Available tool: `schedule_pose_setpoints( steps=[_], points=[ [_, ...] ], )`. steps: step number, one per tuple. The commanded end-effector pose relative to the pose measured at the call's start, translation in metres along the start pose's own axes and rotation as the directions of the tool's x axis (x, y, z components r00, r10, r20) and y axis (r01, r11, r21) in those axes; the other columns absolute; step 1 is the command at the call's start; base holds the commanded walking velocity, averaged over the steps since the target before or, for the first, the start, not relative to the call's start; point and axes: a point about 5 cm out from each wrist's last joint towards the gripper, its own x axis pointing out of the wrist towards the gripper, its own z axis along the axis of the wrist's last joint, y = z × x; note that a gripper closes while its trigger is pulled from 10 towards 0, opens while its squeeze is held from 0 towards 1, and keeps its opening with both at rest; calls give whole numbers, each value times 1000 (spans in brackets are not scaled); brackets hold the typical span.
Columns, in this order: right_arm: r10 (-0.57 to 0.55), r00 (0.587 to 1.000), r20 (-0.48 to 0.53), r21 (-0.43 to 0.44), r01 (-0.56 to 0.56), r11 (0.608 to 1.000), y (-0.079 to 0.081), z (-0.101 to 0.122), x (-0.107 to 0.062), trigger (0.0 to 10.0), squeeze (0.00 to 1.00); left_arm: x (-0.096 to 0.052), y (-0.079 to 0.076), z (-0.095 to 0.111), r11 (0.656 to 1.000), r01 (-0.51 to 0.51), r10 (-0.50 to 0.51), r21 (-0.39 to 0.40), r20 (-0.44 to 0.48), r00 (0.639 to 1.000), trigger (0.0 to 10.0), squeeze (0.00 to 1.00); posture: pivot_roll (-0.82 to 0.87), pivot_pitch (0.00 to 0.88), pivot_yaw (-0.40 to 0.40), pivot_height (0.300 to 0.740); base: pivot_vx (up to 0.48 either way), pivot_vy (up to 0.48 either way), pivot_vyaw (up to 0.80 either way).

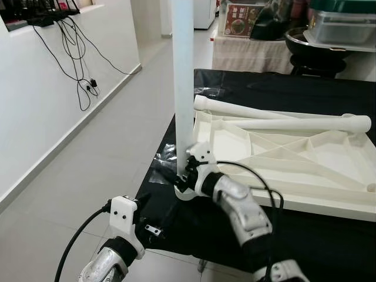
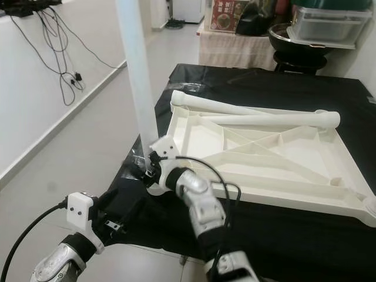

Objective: Building children table

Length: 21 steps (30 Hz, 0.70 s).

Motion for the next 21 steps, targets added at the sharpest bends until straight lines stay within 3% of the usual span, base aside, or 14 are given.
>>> schedule_pose_setpoints(
  steps=[1, 2, 4, 9, 12, 13, 15, 16, 21],
  points=[
    [241, 970, -4, -56, -241, 969, 9, 7, 4, 10000, 0, -1, 1, -5, 1000, -7, 7, -2, -22, 1000, 10000, 0, 78, 90, 1, 740, 0, 0, 0],
    [241, 970, -4, -56, -241, 969, 9, 7, 4, 10000, 0, -1, 1, -5, 1000, -7, 7, -2, -22, 1000, 10000, 0, 78, 90, 1, 740, 0, 0, 0],
    [425, 903, -59, -59, -428, 902, 4, 10, 1, 10000, 0, -2, 0, -4, 1000, -8, 8, -1, -21, 1000, 10000, 0, 85, 96, 2, 740, 0, 0, 0],
    [473, 879, -57, -15, -475, 880, -2, 12, 2, 10000, 0, -2, 0, -4, 1000, -10, 10, -1, -20, 1000, 10000, 0, 89, 101, 3, 740, 0, 0, 0],
    [512, 853, -105, 1, -515, 857, -7, 10, 4, 10000, 0, -3, -1, -3, 1000, -11, 11, 0, -20, 1000, 10000, 0, 94, 111, 2, 740, 0, 0, 0],
    [525, 844, -105, 9, -527, 850, -8, 11, 4, 2706, 0, -3, -1, -3, 1000, -11, 11, -1, -20, 1000, 10000, 0, 94, 111, 2, 740, 0, 0, 0],
    [533, 840, -102, 13, -535, 845, -8, 12, 4, 2706, 0, -3, -1, -3, 1000, -12, 12, -1, -20, 1000, 10000, 0, 94, 111, 2, 740, 0, 0, 0],
    [552, 828, -100, 22, -553, 833, -9, 13, 4, 0, 0, -3, -1, -3, 1000, -12, 12, -3, -21, 1000, 10000, 0, 93, 112, 2, 740, 0, 0, 0],
    [579, 809, -103, 22, -580, 814, -12, 13, 2, 0, 0, -3, -1, -3, 1000, -11, 11, -6, -19, 1000, 10000, 0, 89, 118, 2, 740, 0, 0, 0]
  ],
)
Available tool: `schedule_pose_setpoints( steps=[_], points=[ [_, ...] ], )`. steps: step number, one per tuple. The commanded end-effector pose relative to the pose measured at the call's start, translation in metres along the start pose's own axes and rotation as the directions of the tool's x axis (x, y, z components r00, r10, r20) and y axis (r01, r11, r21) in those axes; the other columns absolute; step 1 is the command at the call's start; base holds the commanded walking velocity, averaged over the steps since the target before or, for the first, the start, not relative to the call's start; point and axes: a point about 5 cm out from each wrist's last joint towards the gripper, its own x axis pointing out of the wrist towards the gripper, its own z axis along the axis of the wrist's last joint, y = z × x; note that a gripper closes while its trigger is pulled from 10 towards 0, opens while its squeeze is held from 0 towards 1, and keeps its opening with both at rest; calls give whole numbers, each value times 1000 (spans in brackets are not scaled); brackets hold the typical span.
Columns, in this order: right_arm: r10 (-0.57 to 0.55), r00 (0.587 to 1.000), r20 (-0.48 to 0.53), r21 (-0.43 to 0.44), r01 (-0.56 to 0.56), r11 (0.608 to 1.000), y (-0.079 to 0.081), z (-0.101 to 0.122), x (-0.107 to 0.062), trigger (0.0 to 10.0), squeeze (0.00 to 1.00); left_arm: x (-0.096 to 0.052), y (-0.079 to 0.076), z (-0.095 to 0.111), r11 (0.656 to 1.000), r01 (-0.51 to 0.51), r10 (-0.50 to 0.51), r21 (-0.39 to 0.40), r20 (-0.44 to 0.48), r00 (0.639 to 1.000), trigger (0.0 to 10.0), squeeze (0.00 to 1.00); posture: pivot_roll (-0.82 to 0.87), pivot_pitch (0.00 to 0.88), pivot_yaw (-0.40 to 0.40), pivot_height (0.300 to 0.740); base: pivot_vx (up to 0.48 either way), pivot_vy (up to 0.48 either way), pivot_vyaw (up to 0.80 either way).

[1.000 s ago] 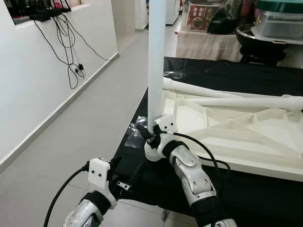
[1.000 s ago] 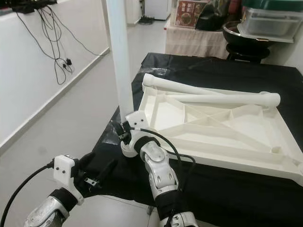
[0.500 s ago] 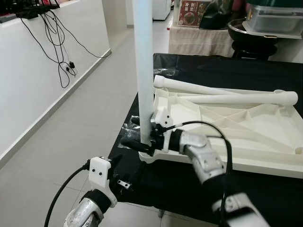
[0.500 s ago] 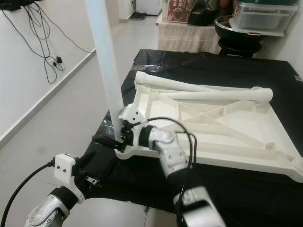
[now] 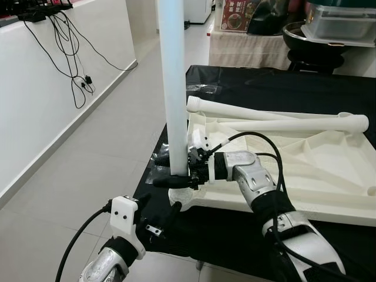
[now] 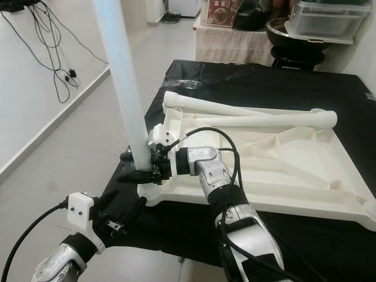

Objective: Building children table

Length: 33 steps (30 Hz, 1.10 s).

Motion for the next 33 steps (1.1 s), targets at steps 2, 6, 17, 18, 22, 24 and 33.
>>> schedule_pose_setpoints(
  steps=[2, 6, 17, 18, 22, 24, 33],
  points=[
    [63, 998, -8, 4, -63, 998, 4, -4, 5, 0, 0, -1, 0, -1, 1000, -5, 5, -5, -12, 1000, 10000, 0, 86, 118, 0, 740, 0, 0, 0],
    [62, 998, -10, 4, -62, 998, 3, -5, 4, 0, 0, -1, 0, -1, 1000, -5, 5, -6, -12, 1000, 10000, 0, 86, 118, 0, 740, 0, 0, 0],
    [-799, 601, -7, 76, 797, 599, 22, -46, 9, 0, 0, -4, 3, 2, 1000, -15, 15, -10, -9, 1000, 10000, 0, 74, 161, 6, 740, 0, 0, 0],
    [-813, 582, -11, 81, 811, 579, 27, -49, 11, 0, 0, -5, 4, 2, 1000, -18, 18, -10, -10, 1000, 10000, 0, 47, 134, 22, 740, 0, 0, 0],
    [-792, 610, 8, 85, 789, 608, 21, -44, 14, 0, 0, -3, 6, 1, 1000, -15, 15, -10, -15, 1000, 10000, 0, 65, 129, 13, 740, 0, 0, 0],
    [-784, 620, 15, 79, 781, 619, 16, -42, 15, 0, 0, -2, 6, 1, 1000, -5, 4, -8, -18, 1000, 10000, 0, 59, 124, 14, 740, 0, 0, 0],
    [-587, 808, 51, 35, 586, 810, 17, -27, 23, 10000, 1000, 1, 7, 1, 1000, -24, 24, -4, -6, 1000, 10000, 0, 87, 104, 1, 740, 0, 0, 0]
  ],
)
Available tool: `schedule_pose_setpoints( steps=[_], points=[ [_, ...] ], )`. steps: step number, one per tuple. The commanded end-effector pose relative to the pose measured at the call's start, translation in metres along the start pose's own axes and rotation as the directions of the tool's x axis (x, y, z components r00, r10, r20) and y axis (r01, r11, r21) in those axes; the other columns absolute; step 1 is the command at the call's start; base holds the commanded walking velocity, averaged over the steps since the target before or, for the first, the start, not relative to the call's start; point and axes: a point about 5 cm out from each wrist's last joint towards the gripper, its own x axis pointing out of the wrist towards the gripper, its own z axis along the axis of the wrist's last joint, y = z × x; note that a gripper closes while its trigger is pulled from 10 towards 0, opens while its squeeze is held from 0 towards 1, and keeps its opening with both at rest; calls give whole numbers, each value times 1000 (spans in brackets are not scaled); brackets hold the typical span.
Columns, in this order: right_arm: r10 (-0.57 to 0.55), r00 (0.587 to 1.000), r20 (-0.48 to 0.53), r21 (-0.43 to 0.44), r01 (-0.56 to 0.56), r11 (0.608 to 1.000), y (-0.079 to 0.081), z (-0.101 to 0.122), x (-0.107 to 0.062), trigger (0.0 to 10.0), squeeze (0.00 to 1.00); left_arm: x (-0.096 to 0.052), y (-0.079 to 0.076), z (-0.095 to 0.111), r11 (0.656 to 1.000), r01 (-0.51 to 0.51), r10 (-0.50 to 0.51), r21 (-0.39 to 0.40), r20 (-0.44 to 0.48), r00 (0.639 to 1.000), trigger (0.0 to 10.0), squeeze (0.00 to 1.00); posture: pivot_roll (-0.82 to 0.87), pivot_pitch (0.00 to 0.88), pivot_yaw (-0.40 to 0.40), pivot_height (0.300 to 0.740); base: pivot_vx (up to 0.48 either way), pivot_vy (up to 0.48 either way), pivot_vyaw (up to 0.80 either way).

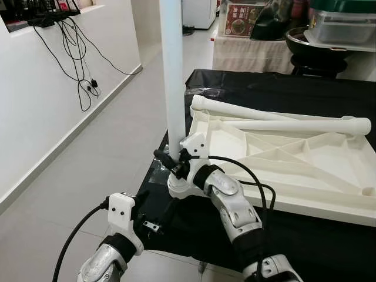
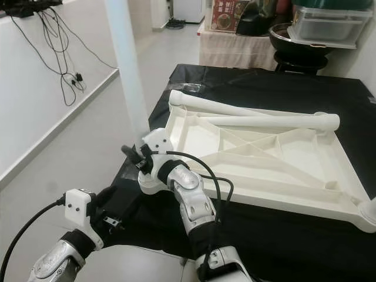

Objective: Building children table

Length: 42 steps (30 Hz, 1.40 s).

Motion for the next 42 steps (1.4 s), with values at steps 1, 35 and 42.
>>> schedule_pose_setpoints(
  steps=[1, 35, 42],
  points=[
    [91, 996, 2, 16, -91, 996, 7, 0, 1, 10000, 1000, -2, 2, -5, 1000, -15, 15, 4, -20, 1000, 10000, 0, 87, 104, 1, 740, 0, 0, 0],
    [314, 933, -175, -58, -329, 943, -45, -17, -26, 0, 0, -8, -8, -7, 1000, -10, 10, -7, -29, 1000, 10000, 0, 90, 121, -8, 740, 0, 0, 0],
    [-252, 946, -201, -62, 245, 968, -11, -52, -54, 0, 0, -10, -7, -5, 1000, -3, 3, 1, -30, 1000, 10000, 0, 70, 163, 9, 740, 0, 0, 0]
  ],
)
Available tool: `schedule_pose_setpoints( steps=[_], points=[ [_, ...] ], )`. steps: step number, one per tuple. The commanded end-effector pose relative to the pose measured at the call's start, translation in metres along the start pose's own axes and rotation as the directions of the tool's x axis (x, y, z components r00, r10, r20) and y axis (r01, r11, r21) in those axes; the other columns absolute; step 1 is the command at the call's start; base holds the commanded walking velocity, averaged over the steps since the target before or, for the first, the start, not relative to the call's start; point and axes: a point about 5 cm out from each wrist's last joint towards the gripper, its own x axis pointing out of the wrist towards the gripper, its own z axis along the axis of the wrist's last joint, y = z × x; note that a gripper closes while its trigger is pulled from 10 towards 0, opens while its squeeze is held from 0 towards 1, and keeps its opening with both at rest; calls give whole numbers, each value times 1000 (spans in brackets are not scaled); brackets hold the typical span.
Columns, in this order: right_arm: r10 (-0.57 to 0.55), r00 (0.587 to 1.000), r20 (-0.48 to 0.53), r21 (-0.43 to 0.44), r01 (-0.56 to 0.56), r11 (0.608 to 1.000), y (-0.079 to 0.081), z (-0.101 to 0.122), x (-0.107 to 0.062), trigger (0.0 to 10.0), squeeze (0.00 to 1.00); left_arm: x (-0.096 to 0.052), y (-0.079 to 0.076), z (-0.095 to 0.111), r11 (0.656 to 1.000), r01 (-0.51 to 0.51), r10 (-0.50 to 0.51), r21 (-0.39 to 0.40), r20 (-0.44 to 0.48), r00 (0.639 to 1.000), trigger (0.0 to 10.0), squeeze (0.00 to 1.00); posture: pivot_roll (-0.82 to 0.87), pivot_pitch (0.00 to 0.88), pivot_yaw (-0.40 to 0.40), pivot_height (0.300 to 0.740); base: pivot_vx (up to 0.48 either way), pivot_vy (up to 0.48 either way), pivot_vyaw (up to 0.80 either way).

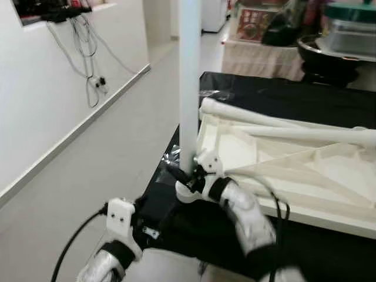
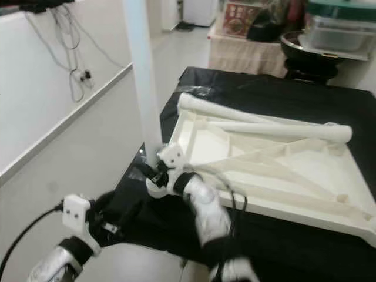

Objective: Building children table

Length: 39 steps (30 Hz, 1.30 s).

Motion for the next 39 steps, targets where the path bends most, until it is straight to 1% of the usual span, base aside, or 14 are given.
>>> schedule_pose_setpoints(
  steps=[1, 10, 11, 12, 13, 15, 16, 23, 24, 34, 35, 37, 38, 39],
  points=[
    [-47, 982, -182, -3, 47, 999, -7, -30, -14, 0, 0, -3, 1, -2, 1000, 2, -2, 2, -19, 1000, 10000, 0, 70, 163, 9, 740, 0, 0, 0],
    [-54, 987, -154, 50, 62, 997, -6, -16, 4, 0, 0, 1, 6, -1, 1000, 0, 1, 27, -19, 1000, 10000, 0, 73, 119, 14, 740, 0, 0, 0],
    [-66, 986, -153, 50, 75, 996, -6, -12, 4, 9804, 0, 2, 7, -1, 999, -4, 5, 32, -18, 1000, 10000, 0, 78, 117, 13, 740, 0, 0, 0],
    [-59, 989, -139, 61, 68, 996, -7, -8, 7, 10000, 0, 2, 7, -1, 999, -6, 6, 37, -18, 1000, 10000, 0, 78, 116, 13, 740, 0, 0, 0],
    [28, 994, -105, 79, -20, 997, -5, -2, 10, 10000, 769, 2, 7, -1, 999, -5, 6, 40, -18, 1000, 10000, 0, 79, 115, 14, 740, 0, 0, 0],
    [94, 992, -81, 89, -87, 992, -3, 3, 12, 10000, 769, 2, 7, 0, 999, -5, 5, 41, -18, 1000, 10000, 0, 79, 115, 16, 740, 0, 0, 0],
    [175, 983, -53, 86, -170, 982, -3, 8, 13, 10000, 1000, 3, 7, 0, 999, -3, 4, 41, -19, 1000, 10000, 0, 77, 113, 16, 740, 0, 0, 0],
    [468, 884, -20, -35, -468, 883, -11, 27, 16, 10000, 1000, 3, 6, -1, 999, 4, -4, 39, -20, 1000, 10000, 0, 83, 111, 16, 740, 0, 0, 0],
    [569, 822, -38, -78, -570, 818, -15, 35, 18, 10000, 0, 3, 6, -1, 999, 3, -2, 38, -18, 1000, 10000, 0, 91, 110, 14, 740, 0, 0, 0],
    [740, 662, -120, -49, -748, 662, -19, 42, 26, 10000, 0, 3, 5, -1, 999, -1, 1, 38, -18, 1000, 10000, 0, 110, 111, 10, 740, 0, 0, 0],
    [751, 648, -126, -37, -760, 649, -19, 42, 29, 7333, 0, 3, 5, -1, 999, -2, 2, 38, -18, 1000, 10000, 0, 113, 111, 8, 740, 0, 0, 0],
    [763, 633, -129, -29, -771, 636, -20, 42, 30, 7333, 0, 3, 5, -1, 999, -3, 3, 38, -18, 1000, 10000, 0, 114, 114, 6, 740, 0, 0, 0],
    [776, 618, -129, -23, -784, 620, -20, 42, 31, 0, 0, 2, 5, -1, 999, -3, 4, 38, -18, 1000, 10000, 0, 114, 114, 6, 740, 0, 0, 0],
    [789, 601, -130, -19, -797, 604, -20, 42, 31, 0, 0, 2, 4, -1, 999, -3, 4, 37, -18, 1000, 10000, 0, 113, 115, 6, 740, 0, 0, 0]
  ],
)
